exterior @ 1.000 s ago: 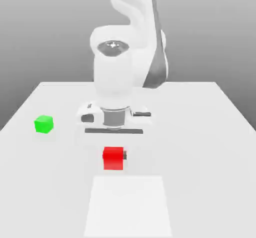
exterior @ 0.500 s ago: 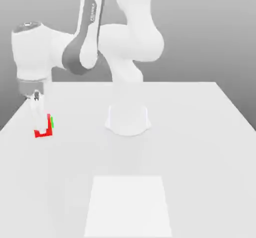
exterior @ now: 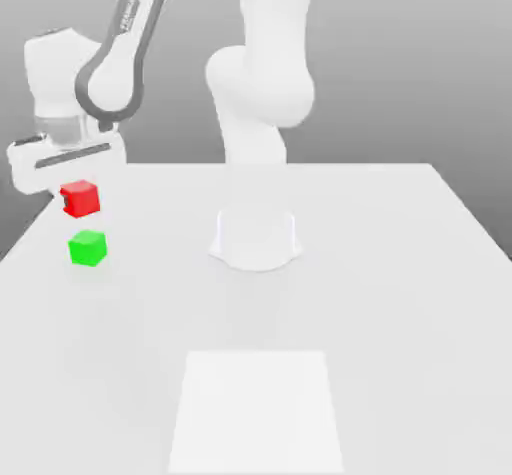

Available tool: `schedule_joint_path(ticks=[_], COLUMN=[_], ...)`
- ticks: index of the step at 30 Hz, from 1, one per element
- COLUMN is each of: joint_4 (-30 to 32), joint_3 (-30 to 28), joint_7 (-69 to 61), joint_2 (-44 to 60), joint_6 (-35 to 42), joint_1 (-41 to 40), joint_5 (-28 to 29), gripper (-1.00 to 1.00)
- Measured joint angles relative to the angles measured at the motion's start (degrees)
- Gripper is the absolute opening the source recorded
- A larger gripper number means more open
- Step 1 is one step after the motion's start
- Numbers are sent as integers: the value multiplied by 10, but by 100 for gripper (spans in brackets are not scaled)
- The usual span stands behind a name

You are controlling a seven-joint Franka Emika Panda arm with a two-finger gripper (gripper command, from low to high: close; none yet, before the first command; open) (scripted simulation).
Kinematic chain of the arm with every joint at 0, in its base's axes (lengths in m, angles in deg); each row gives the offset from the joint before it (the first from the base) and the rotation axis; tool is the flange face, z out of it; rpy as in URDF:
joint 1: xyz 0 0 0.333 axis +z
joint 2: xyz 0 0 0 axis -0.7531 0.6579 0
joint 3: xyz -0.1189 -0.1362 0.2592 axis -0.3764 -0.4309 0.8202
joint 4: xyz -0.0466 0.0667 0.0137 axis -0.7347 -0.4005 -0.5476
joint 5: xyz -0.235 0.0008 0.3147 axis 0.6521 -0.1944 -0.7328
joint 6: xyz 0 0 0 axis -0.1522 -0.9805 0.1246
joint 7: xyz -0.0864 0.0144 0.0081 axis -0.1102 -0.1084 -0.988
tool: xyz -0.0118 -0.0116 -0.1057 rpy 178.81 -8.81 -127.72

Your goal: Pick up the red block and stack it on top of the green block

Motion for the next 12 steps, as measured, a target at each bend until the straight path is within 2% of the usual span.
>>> schedule_joint_path(ticks=[6,10,11,12], joint_4=[-3,-1,-1,-1], joint_3=[-22,-28,-28,-28], joint_7=[-73,-93,-90,-90], joint_2=[71,114,123,123], joint_6=[-61,-108,-121,-121], joint_1=[50,64,64,63], joint_5=[-106,-136,-131,-131], gripper=[-100,-100,100,100])
